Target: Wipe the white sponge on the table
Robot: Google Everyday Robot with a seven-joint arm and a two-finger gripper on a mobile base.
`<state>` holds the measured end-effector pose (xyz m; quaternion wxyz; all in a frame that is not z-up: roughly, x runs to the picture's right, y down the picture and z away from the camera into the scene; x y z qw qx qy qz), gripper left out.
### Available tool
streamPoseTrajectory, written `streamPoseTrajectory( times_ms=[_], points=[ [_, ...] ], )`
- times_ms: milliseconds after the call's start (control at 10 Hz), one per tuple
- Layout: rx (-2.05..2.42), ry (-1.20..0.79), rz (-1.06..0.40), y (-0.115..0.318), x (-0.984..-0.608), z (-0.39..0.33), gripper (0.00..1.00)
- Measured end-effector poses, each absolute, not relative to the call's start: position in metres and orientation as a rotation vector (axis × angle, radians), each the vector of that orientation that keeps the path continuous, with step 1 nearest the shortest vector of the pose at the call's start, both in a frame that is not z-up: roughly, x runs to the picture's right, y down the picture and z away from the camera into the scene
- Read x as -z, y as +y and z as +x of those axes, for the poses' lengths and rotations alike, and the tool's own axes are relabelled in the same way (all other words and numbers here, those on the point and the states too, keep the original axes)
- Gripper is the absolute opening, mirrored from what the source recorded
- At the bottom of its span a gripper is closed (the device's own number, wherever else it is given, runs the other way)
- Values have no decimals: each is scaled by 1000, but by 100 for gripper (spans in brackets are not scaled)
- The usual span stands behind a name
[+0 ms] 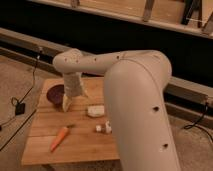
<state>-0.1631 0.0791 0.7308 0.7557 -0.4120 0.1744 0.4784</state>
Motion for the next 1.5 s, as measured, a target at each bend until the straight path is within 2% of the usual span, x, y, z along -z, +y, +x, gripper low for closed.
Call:
streamPoseTrajectory(
  times_ms=[300, 1500],
  points=[
    [-1062, 284, -966, 69, -709, -176, 80],
    [-1059, 283, -967, 69, -708, -178, 80]
  ],
)
